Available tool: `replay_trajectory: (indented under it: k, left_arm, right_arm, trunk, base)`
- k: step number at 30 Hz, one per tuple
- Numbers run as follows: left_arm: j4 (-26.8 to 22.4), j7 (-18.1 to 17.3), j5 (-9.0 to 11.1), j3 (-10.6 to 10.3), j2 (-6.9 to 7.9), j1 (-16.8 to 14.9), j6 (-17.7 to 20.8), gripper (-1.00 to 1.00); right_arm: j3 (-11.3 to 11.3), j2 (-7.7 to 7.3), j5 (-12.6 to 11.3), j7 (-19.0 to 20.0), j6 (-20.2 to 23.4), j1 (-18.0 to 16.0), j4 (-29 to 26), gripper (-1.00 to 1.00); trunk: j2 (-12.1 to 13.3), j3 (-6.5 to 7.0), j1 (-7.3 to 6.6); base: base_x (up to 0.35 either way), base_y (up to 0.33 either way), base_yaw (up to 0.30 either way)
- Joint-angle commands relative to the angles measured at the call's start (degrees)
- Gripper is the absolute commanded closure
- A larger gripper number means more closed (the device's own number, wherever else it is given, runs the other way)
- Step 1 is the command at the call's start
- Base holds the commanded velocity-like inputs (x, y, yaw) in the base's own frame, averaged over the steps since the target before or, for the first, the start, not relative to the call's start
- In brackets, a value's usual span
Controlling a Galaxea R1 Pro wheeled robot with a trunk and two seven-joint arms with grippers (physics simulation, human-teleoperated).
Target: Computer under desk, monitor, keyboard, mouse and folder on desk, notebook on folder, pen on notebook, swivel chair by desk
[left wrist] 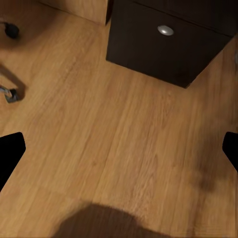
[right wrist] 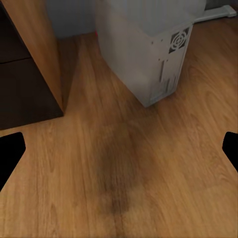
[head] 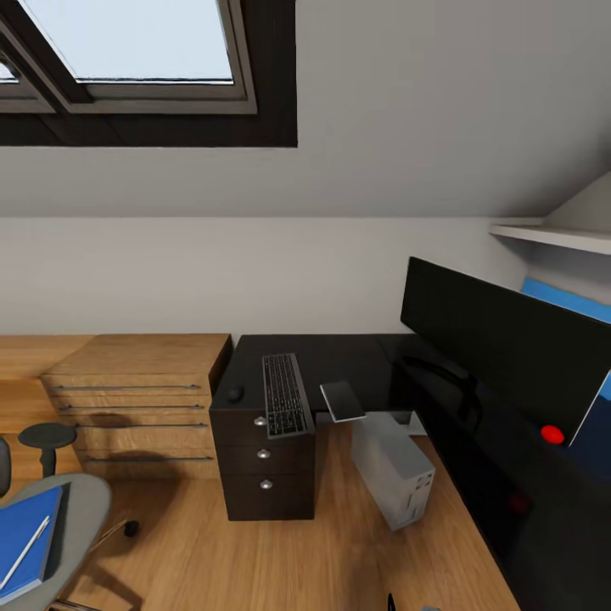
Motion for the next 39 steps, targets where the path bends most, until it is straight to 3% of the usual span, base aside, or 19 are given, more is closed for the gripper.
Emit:
replay_trajectory:
  k: [1,12,39]
  left_arm:
    - [-0.1,0.3,0.6,-0.2,0.06,0.0,-0.8,-1.00]
    - [-0.1,0.3,0.6,-0.1,0.23,0.0,-2.5,-1.00]
    - [0.0,0.2,0.7,0.0,0.11,0.0,-2.4,-1.00]
  right_arm:
    - [0.5,0.01,-0.2,-0.4,-0.1,0.0,0.0,-1.00]
    - [0.5,0.01,-0.2,-0.4,-0.1,0.0,0.0,-1.00]
    - [0.5,0.01,-0.1,-0.3,-0.1,0.0,0.1,-1.00]
  trunk:
    - [0.4,0.13,-0.22]
    - [4.8,2.10,-2.64]
    - [15.6,6.95,-8.57]
  base:
    - [0.000,0.000,0.000]
    - [0.000,0.000,0.000]
    - [0.000,0.000,0.000]
